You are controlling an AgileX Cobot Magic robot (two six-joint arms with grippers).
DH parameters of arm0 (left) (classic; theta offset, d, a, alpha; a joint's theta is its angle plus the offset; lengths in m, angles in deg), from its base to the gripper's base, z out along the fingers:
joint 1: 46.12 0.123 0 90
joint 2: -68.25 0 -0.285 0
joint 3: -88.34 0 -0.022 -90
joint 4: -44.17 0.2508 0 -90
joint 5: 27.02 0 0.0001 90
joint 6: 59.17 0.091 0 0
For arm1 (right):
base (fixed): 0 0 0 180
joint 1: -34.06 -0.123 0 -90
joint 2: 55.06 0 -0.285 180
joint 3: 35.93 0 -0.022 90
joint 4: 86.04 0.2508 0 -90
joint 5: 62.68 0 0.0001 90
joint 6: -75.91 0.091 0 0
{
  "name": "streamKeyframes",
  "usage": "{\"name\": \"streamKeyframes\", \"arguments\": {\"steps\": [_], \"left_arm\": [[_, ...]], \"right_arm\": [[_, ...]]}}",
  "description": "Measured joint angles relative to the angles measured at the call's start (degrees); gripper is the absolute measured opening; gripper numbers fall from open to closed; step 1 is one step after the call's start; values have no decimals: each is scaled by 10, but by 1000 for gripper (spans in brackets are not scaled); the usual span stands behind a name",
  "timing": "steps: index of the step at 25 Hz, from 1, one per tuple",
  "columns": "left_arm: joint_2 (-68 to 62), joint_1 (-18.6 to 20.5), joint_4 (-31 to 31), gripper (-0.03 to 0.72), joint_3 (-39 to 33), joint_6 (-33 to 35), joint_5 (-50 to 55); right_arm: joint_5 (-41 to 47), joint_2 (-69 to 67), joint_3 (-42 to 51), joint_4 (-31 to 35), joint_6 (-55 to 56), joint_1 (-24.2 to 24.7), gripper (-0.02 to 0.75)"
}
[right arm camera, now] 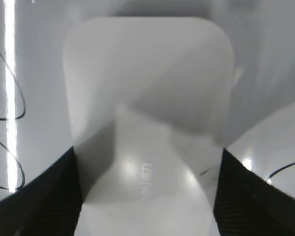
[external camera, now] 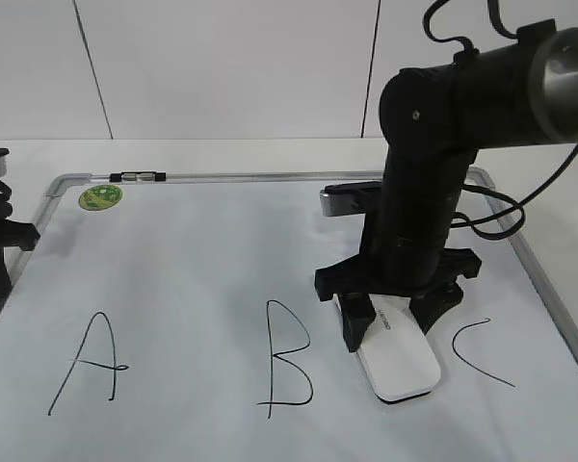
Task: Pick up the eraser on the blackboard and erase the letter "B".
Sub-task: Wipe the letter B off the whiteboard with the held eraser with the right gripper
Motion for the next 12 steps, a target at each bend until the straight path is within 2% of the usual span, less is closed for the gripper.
{"name": "streamKeyframes", "arguments": {"steps": [7,12], "left_arm": [[0,0,1,17,0,0,0],[0,0,2,17,0,0,0]], "right_arm": [[1,-4,-4,-12,1,-19,540],[-22,-7,-8,-21,1,-76,540]]}}
